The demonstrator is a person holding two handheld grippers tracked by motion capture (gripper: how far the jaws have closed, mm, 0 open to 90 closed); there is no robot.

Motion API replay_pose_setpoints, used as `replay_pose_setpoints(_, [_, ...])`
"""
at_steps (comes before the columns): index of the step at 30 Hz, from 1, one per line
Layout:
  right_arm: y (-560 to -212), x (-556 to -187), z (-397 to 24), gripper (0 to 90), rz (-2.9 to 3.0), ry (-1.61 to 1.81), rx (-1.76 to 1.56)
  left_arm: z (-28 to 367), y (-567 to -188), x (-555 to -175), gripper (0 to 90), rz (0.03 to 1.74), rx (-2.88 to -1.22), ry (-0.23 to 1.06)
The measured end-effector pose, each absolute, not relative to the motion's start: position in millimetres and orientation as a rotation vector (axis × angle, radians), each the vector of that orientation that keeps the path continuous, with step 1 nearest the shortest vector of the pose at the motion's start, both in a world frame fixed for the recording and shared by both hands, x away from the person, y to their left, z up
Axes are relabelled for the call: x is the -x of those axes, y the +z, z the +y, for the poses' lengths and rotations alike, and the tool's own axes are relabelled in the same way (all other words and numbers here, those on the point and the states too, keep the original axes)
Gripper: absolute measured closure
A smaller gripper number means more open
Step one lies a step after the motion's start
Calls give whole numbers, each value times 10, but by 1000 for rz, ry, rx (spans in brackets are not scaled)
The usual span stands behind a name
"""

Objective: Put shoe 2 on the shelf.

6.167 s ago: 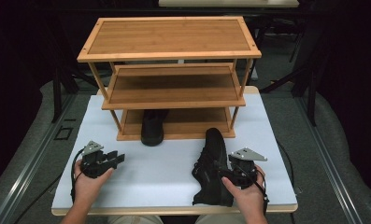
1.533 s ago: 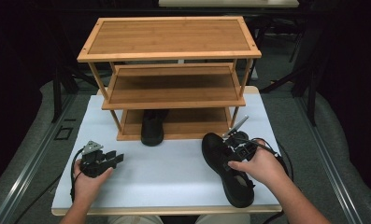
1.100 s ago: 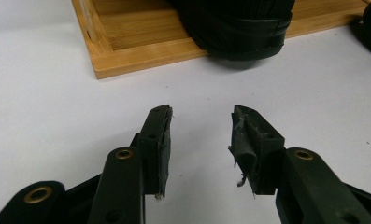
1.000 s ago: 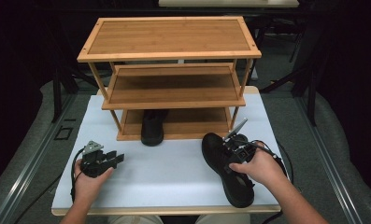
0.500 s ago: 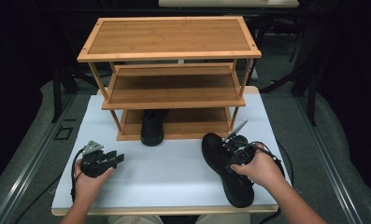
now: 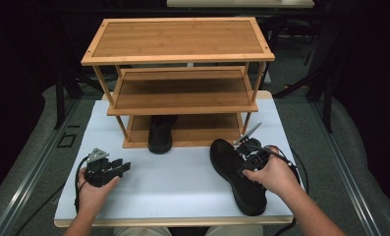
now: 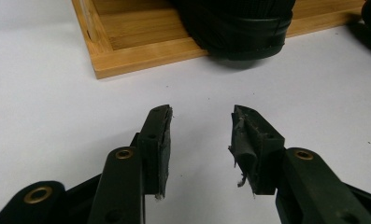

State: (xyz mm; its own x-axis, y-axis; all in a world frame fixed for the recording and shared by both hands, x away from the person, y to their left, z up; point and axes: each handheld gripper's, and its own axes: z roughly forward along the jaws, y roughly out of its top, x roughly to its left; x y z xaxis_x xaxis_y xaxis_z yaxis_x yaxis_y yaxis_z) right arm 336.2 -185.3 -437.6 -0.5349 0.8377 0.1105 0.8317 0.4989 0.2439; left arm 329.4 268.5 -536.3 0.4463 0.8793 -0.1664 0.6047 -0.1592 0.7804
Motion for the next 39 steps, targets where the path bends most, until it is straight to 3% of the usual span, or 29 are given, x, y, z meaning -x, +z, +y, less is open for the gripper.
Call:
replay_pose_setpoints(27, [-3892,-3676,-1453,874,2647,480,-1377,2711,-5364,-3303,578,1257,-1870,415])
replay_pose_setpoints(39, [-3952,-3990,-1277,874,2549,565,-1451,2707,-5377,-3317,578,1257,-1871,410])
